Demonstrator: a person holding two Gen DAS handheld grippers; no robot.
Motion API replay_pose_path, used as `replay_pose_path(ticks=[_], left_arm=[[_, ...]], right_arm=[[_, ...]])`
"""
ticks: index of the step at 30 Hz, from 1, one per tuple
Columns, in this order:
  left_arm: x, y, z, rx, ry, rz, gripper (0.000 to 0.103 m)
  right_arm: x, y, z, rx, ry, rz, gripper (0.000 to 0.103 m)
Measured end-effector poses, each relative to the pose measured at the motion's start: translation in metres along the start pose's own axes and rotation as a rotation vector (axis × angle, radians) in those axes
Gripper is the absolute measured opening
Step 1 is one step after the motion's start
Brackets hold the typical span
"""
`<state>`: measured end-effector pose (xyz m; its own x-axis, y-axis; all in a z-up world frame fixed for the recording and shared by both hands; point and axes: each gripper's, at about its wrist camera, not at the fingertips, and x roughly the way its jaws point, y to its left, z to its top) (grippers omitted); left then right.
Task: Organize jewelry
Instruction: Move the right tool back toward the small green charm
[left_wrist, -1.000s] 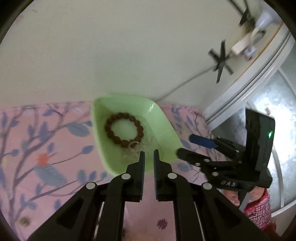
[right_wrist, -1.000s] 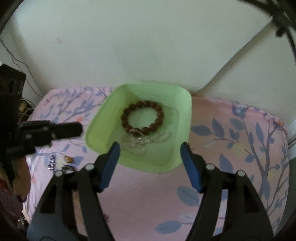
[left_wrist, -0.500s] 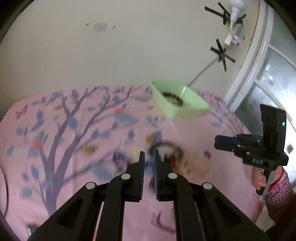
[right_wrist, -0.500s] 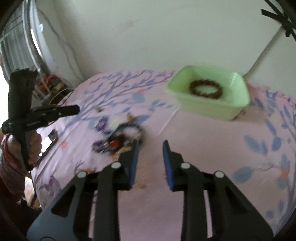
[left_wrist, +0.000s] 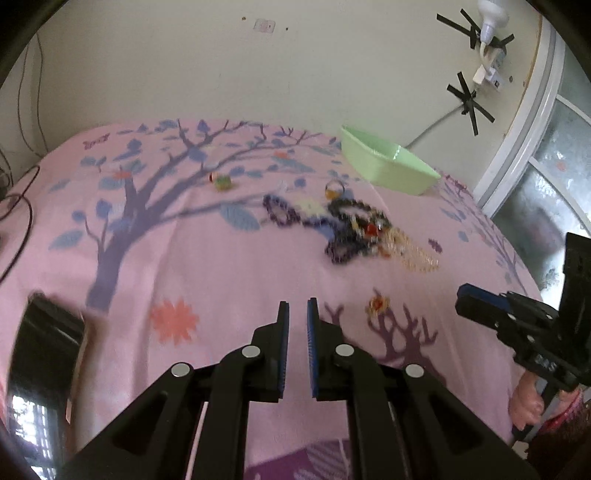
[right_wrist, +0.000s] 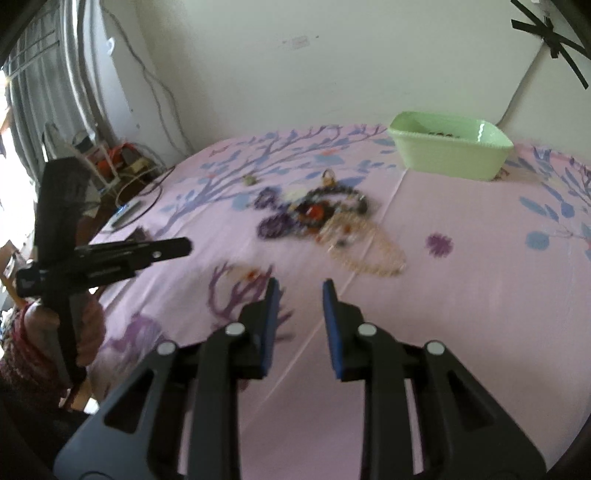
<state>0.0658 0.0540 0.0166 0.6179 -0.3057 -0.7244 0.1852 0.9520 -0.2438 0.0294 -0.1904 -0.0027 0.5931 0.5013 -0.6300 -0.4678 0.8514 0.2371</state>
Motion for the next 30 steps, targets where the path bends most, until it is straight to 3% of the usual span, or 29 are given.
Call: replay_pose_path(ticks=[2,8,17,22,25,30], left_arm=[[0.005,0.002,-0.010,-0.012,0.026,0.017,0.000],[0.000,0.003,-0.019,-0.016,-0.001,0.008,0.000],[0.000,0.009,-0.019,-0.055,0.000,-0.041,0.000],[0.001,0.013,-0.019,-0.079,-0.007,-0.062,0.000],[0.002,0.016,-0.017,-0.094,-0.008,-0.078,0.000],[0.002,0.018,-0.017,-0.103,-0.010,-0.089,0.000]], right_arm=[[0.001,0.005,-0.006,-0.008,0.019,0.012,0.023],[0.010,0.022,-0.019,-0.041,0.047,-0.020,0.023],[0.022,0.028,-0.005,-0.054,0.061,-0.038,0.024],[0.035,0.039,0.030,-0.085,0.056,0.003,0.024],[0.054,0.050,0.069,-0.126,0.070,0.037,0.024],[0.127,0.057,0.137,-0.130,0.188,0.079,0.024]])
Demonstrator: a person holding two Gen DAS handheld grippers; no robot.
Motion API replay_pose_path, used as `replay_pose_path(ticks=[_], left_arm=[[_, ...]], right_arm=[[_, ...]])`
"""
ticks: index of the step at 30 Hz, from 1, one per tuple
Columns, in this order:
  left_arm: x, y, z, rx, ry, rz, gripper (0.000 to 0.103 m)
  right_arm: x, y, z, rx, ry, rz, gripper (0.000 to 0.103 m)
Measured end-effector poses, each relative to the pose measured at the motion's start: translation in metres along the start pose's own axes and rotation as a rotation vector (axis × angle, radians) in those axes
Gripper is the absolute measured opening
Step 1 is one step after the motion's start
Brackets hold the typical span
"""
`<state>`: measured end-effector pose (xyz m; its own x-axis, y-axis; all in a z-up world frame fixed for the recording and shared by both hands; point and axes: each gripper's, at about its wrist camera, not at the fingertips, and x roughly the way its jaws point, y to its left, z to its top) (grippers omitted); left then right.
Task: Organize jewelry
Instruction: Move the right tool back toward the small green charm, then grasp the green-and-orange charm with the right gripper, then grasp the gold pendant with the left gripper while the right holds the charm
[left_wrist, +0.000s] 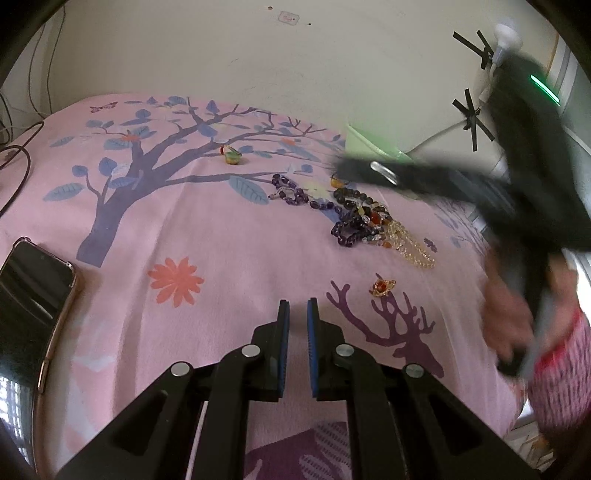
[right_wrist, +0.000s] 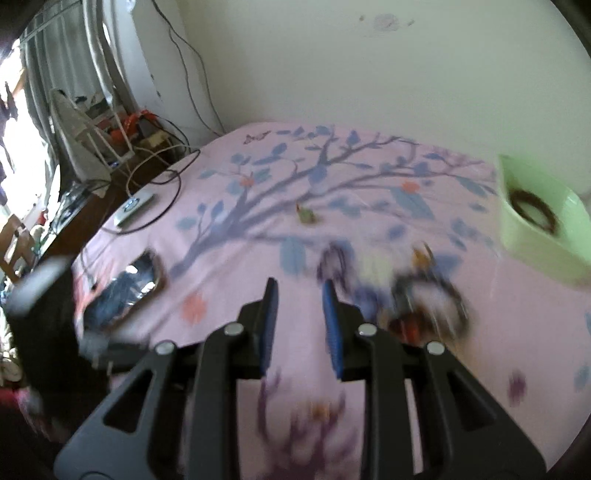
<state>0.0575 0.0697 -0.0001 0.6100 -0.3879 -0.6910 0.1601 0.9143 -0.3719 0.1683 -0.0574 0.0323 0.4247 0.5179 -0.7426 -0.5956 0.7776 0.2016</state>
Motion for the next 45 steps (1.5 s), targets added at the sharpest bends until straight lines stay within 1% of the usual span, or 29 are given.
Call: replay_pose_path(ticks=[2,3,4,5,8,9,10,11,12,15,17,19,21,22,24,26,27,29,30,32,35,36,37,38,39,40,43,45], left_arm=[[0.000,0.001,0.000,-0.005,0.000,-0.006,0.000],[0.000,0.002,0.000,-0.009,0.000,-0.011,0.000],[0.000,0.003,0.000,-0.013,0.000,-0.016,0.000],[0.000,0.004,0.000,-0.018,-0.001,-0.021,0.000],[0.000,0.006,0.001,-0.023,0.000,-0.029,0.000],[0.000,0.006,0.001,-0.026,0.001,-0.032,0.000],[0.001,0.007,0.001,-0.027,0.001,-0.034,0.000],[0.001,0.007,0.002,-0.029,0.002,-0.036,0.000],[0.001,0.008,0.002,-0.029,0.002,-0.036,0.000],[0.001,0.009,0.003,-0.025,0.000,-0.032,0.000],[-0.001,0.007,0.002,-0.016,-0.009,-0.024,0.000],[-0.007,0.001,0.000,0.019,-0.038,-0.026,0.000],[-0.014,-0.012,-0.004,0.092,-0.068,-0.033,0.000],[-0.015,-0.020,-0.006,0.135,-0.068,-0.032,0.000],[-0.013,-0.033,-0.009,0.200,-0.056,-0.012,0.005],[-0.009,-0.045,-0.010,0.244,-0.047,0.004,0.014],[-0.008,-0.048,-0.010,0.252,-0.044,-0.005,0.016],[-0.003,-0.055,-0.007,0.260,-0.035,-0.011,0.023],[0.001,-0.059,-0.004,0.271,-0.027,-0.008,0.024],[0.011,-0.067,0.000,0.299,-0.006,-0.010,0.027],[0.026,-0.075,0.003,0.314,0.036,-0.006,0.027],[0.034,-0.076,0.005,0.307,0.062,-0.010,0.027],[0.039,-0.076,0.007,0.298,0.082,-0.015,0.025],[0.041,-0.075,0.009,0.295,0.074,-0.009,0.010],[0.043,-0.075,0.010,0.290,0.079,-0.012,0.000],[0.045,-0.074,0.010,0.286,0.088,-0.011,0.000],[0.045,-0.070,0.011,0.261,0.080,-0.009,0.000],[0.042,-0.070,0.009,0.258,0.068,0.015,0.000]], right_arm=[[0.028,0.000,0.022,-0.011,0.058,0.006,0.024],[0.042,0.002,0.030,-0.027,0.081,-0.018,0.026],[0.054,0.003,0.036,-0.039,0.097,-0.041,0.036],[0.063,0.004,0.041,-0.047,0.106,-0.052,0.043],[0.085,0.008,0.048,-0.081,0.139,-0.091,0.043],[0.093,0.010,0.050,-0.098,0.155,-0.122,0.043],[0.098,0.010,0.049,-0.109,0.164,-0.142,0.040],[0.099,0.011,0.049,-0.123,0.156,-0.154,0.026],[0.098,0.012,0.049,-0.138,0.155,-0.152,0.017],[0.078,0.010,0.045,-0.123,0.112,-0.144,0.016],[0.048,0.004,0.033,-0.099,0.058,-0.128,0.016],[0.017,-0.003,0.016,-0.066,0.014,-0.098,0.016],[-0.018,-0.011,-0.015,-0.043,-0.029,-0.090,0.016],[-0.029,-0.014,-0.029,-0.034,-0.039,-0.092,0.016],[-0.051,-0.021,-0.065,-0.009,-0.048,-0.107,0.016],[-0.060,-0.027,-0.091,0.023,-0.044,-0.124,0.016],[-0.064,-0.031,-0.107,0.045,-0.042,-0.137,0.016],[-0.065,-0.033,-0.126,0.072,-0.030,-0.143,0.016],[-0.066,-0.033,-0.134,0.081,-0.024,-0.140,0.016],[-0.067,-0.032,-0.144,0.080,-0.049,-0.138,0.017],[-0.066,-0.031,-0.145,0.066,-0.063,-0.154,0.017],[-0.066,-0.030,-0.144,0.062,-0.065,-0.159,0.017],[-0.065,-0.030,-0.144,0.062,-0.065,-0.161,0.017],[-0.065,-0.031,-0.144,0.066,-0.066,-0.155,0.017],[-0.066,-0.034,-0.145,0.079,-0.069,-0.140,0.017],[-0.067,-0.036,-0.145,0.089,-0.071,-0.129,0.017],[-0.066,-0.037,-0.145,0.101,-0.074,-0.116,0.017],[-0.066,-0.037,-0.145,0.099,-0.075,-0.118,0.017]])
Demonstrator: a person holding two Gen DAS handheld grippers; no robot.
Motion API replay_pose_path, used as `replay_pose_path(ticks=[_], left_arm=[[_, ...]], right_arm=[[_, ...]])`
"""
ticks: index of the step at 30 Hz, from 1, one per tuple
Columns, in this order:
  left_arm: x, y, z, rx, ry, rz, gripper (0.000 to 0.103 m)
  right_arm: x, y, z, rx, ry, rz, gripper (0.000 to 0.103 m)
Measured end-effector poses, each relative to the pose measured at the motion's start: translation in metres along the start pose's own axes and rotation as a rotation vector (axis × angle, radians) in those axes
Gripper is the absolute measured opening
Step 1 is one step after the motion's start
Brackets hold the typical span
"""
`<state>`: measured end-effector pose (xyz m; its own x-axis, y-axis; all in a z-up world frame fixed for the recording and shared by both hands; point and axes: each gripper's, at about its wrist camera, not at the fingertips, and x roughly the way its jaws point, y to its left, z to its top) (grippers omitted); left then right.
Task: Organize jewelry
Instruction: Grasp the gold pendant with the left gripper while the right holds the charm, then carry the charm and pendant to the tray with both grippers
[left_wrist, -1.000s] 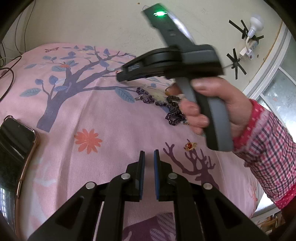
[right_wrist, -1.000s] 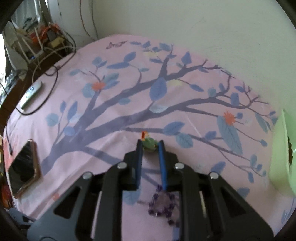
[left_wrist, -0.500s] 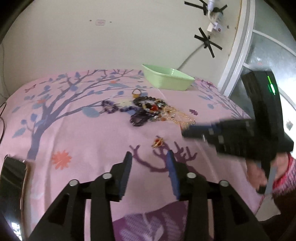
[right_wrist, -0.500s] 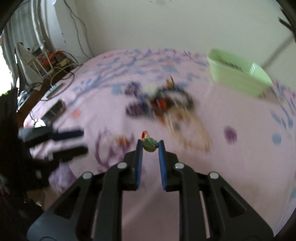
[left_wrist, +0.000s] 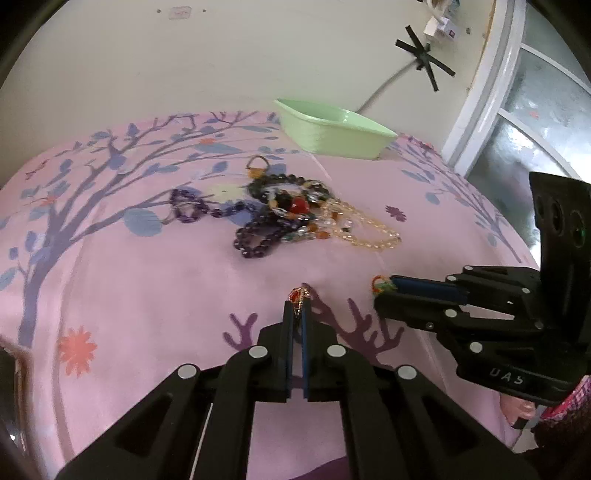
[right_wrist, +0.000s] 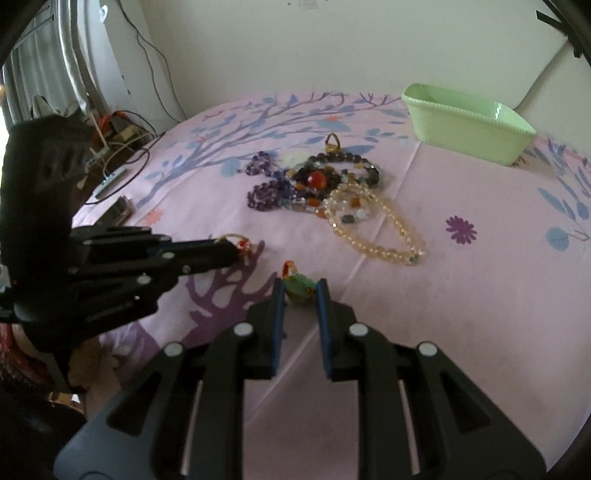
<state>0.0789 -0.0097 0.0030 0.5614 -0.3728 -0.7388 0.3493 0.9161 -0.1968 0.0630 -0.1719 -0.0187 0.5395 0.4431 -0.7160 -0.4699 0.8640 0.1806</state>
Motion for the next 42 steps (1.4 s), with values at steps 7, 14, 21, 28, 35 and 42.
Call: replay_pose_path(ticks=[7,14,21,28,35,42], left_arm=[[-0.031,-0.007,-0.014,-0.004,-0.046,-0.015,0.000],[-0.047,-0.028,0.007,0.049,-0.095,-0.055,0.000],[-0.042,-0.064,0.035,0.126,-0.115,-0.105,0.000],[-0.026,-0.092,0.054,0.199,-0.101,-0.119,0.000],[-0.015,-0.103,0.075,0.227,-0.106,-0.097,0.000],[-0.013,-0.106,0.074,0.229,-0.107,-0.054,0.000]], right_arm=[[-0.011,0.005,-0.006,-0.008,-0.042,0.013,0.017],[-0.045,-0.013,-0.017,0.086,-0.135,-0.003,0.017],[-0.093,-0.043,-0.023,0.149,-0.266,-0.113,0.017],[-0.116,-0.075,-0.026,0.210,-0.313,-0.170,0.017],[-0.113,-0.090,-0.020,0.241,-0.313,-0.170,0.017],[-0.111,-0.087,-0.020,0.236,-0.308,-0.161,0.017]])
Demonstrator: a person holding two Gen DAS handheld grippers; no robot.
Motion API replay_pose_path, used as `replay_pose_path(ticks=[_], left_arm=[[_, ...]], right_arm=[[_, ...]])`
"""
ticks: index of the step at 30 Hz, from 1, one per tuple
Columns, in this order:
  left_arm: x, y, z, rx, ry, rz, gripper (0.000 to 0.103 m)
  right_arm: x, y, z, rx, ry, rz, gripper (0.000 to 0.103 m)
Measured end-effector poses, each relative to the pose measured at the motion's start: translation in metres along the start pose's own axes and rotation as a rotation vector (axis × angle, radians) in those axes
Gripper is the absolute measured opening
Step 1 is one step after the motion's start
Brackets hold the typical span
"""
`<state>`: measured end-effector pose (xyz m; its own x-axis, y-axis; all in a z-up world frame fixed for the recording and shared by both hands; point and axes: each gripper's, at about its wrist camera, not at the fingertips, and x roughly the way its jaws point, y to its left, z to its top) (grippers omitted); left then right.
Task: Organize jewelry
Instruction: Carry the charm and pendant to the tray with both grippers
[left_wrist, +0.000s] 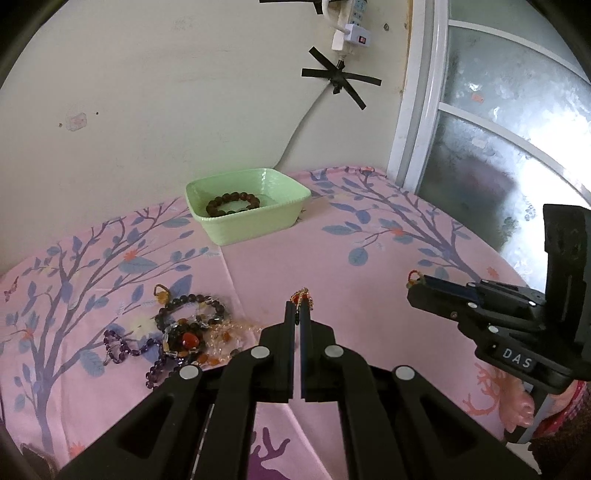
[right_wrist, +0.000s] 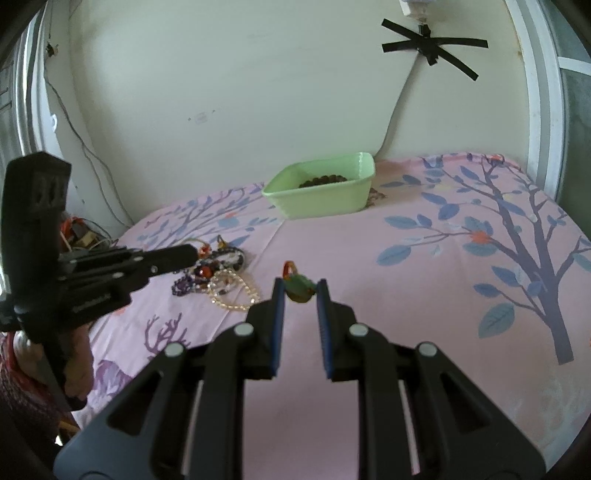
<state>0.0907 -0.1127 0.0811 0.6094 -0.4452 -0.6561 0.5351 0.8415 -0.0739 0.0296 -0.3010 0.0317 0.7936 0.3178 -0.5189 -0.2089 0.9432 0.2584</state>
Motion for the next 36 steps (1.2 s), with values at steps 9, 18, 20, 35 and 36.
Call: replay_pose_path(ticks=[9,18,20,35,36], left_arm=[[-0.007,0.004,-0.007,-0.014,-0.003,0.030,0.000],[-0.005,0.008,-0.002,-0.008,-0.004,0.048,0.000],[-0.001,0.010,0.004,-0.001,-0.002,0.049,0.000],[0.082,0.087,0.093,-0.184,0.085,-0.144,0.000],[0.088,0.090,0.098,-0.191,0.089,-0.151,0.000]], right_arm=[[-0.005,0.004,-0.002,-0.011,-0.003,-0.001,0.017],[-0.001,0.008,0.011,-0.040,-0.013,0.005,0.017],[0.005,0.009,0.020,-0.055,-0.010,0.013,0.017],[0.110,-0.032,0.112,-0.044,0.008,-0.023,0.017],[0.118,-0.035,0.116,-0.041,0.012,-0.029,0.017]])
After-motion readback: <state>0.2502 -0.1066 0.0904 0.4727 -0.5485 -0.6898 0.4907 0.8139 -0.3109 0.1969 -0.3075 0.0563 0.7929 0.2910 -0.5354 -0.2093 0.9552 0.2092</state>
